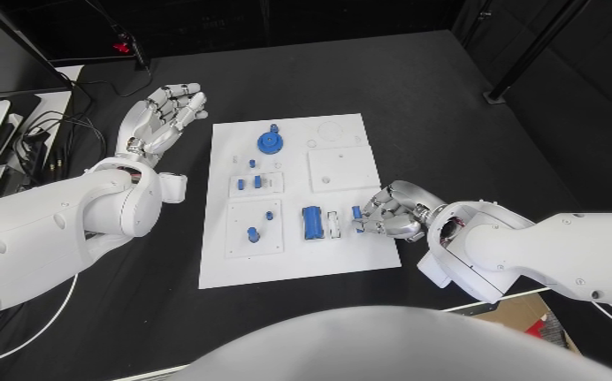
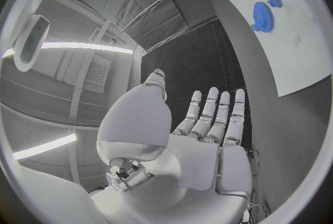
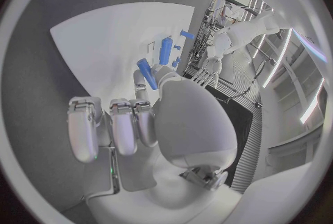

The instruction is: Assemble the parts on the task board

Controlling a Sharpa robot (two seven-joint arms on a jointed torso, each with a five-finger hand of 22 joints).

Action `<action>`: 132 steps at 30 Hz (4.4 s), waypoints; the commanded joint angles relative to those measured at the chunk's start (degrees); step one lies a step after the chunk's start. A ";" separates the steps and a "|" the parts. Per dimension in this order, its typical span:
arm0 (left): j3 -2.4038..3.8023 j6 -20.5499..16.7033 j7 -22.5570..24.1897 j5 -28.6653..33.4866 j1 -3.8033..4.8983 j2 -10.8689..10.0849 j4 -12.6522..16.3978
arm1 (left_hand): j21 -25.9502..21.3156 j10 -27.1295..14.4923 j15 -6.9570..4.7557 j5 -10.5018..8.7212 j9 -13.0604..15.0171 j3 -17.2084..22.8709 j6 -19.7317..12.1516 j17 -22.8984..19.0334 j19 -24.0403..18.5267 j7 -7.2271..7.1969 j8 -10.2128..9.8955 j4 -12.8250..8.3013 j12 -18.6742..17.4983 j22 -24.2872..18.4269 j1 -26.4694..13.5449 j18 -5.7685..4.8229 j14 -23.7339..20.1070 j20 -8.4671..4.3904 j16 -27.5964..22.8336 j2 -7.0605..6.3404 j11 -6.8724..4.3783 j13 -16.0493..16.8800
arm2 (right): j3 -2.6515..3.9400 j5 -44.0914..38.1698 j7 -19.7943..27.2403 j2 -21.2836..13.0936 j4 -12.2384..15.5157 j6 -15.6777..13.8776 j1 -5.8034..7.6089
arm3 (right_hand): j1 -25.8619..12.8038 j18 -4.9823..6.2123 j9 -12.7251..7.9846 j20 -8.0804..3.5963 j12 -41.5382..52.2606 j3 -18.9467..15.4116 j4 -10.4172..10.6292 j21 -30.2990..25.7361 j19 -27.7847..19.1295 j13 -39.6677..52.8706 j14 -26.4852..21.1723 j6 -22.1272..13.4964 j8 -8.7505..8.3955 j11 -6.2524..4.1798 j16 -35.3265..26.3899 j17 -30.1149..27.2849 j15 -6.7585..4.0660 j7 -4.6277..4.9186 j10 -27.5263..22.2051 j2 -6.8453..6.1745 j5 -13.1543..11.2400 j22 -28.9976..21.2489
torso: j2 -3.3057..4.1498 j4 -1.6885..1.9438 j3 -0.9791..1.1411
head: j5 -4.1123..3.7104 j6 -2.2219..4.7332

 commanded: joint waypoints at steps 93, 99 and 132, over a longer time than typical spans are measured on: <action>0.06 0.54 3.79 0.03 0.08 0.64 -0.35 | 0.36 -0.42 -0.17 0.53 -0.11 -0.32 -0.47 -0.33 0.02 9.05 0.32 -0.14 0.58 -0.06 0.14 0.11 -0.26 -0.05 0.46 1.10 0.15 -0.20 | 0.04 -13.80 -6.80 6.57 -4.27 6.35 0.53 | -9.58 -0.42 0.82 -0.84 0.14 -17.64 3.25 0.19 5.97 15.06 5.86 5.27 -3.46 -1.29 0.14 15.07 -1.22 -0.99 5.96 0.97 -17.15 15.09 | 0.00 -0.25 0.01 | 1.82 0.00; 0.06 0.57 3.77 0.03 0.06 0.66 -0.45 | 0.36 -0.42 -0.17 0.53 -0.11 -0.32 -0.47 -0.33 0.02 9.05 0.32 -0.14 0.58 -0.06 0.14 0.11 -0.26 -0.05 0.46 1.10 0.15 -0.20 | 0.03 -15.04 -6.86 6.11 -4.23 9.42 0.51 | -7.65 -0.42 2.93 -1.61 0.14 -17.31 3.41 0.19 5.97 15.06 5.86 7.39 -0.60 -2.34 0.14 15.07 -2.09 -2.24 5.96 -2.34 -17.83 15.09 | 0.00 -0.32 -0.01 | 1.67 0.00; 0.06 0.64 3.78 0.03 -0.06 0.58 -0.37 | 0.36 -0.46 -0.17 0.60 -0.12 -0.34 -0.50 -0.42 -0.02 9.05 0.35 -0.15 0.67 -0.11 0.22 0.11 -0.26 -0.05 0.53 1.20 0.15 -0.24 | 0.03 -16.58 -10.59 8.99 -6.20 12.49 0.50 | -0.52 -0.42 7.97 -2.44 0.14 -15.53 2.11 0.19 5.97 15.06 5.86 5.06 2.75 -3.29 0.14 15.07 -2.81 -3.19 5.96 3.85 -14.39 15.09 | -0.03 -0.17 0.01 | 1.64 0.00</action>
